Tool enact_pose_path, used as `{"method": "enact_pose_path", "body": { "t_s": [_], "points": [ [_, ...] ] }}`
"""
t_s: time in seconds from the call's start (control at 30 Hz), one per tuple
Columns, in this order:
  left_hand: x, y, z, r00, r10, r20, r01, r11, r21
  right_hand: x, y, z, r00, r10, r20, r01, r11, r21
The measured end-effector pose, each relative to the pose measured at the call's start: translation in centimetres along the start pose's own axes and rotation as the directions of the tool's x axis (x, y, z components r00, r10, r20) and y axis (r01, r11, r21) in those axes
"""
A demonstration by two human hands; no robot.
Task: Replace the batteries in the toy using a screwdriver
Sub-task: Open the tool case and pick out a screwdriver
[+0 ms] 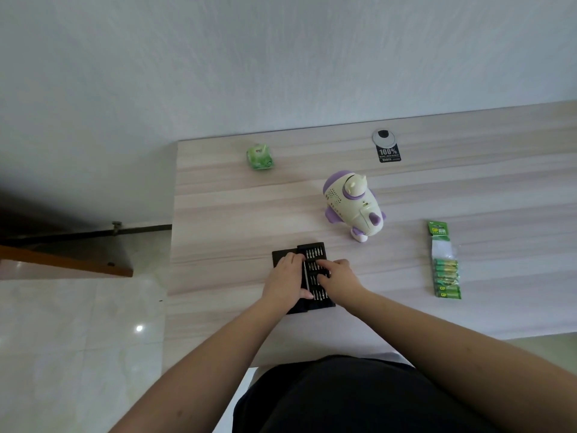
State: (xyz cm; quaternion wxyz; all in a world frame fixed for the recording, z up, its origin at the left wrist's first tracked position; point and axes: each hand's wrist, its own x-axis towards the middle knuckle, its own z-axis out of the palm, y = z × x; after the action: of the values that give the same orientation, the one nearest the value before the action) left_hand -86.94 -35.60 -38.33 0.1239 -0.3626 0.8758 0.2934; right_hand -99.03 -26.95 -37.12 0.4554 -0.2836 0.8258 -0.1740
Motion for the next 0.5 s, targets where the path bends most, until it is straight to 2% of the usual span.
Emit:
{"method": "enact_pose_path", "body": {
  "t_s": [0.13,0.33,0.5],
  "points": [
    [0.0,0.0,-0.1,1.0,0.016,0.002,-0.015,1.0,-0.008,0.4,-0.3,0.1,0.998,0.066,0.008,-0.067,0.995,0.072],
    [-0.1,0.1,0.0,1.0,0.013,-0.007,-0.013,1.0,-0.022,1.1,-0.9,0.3,0.978,0.207,-0.009,-0.195,0.935,0.296],
    [-0.1,0.2,-0.1,1.0,0.008,0.006,-0.008,0.999,-0.038,1.8,-1.4,0.5,0.973,0.227,-0.038,-0.212,0.949,0.231]
  ]
}}
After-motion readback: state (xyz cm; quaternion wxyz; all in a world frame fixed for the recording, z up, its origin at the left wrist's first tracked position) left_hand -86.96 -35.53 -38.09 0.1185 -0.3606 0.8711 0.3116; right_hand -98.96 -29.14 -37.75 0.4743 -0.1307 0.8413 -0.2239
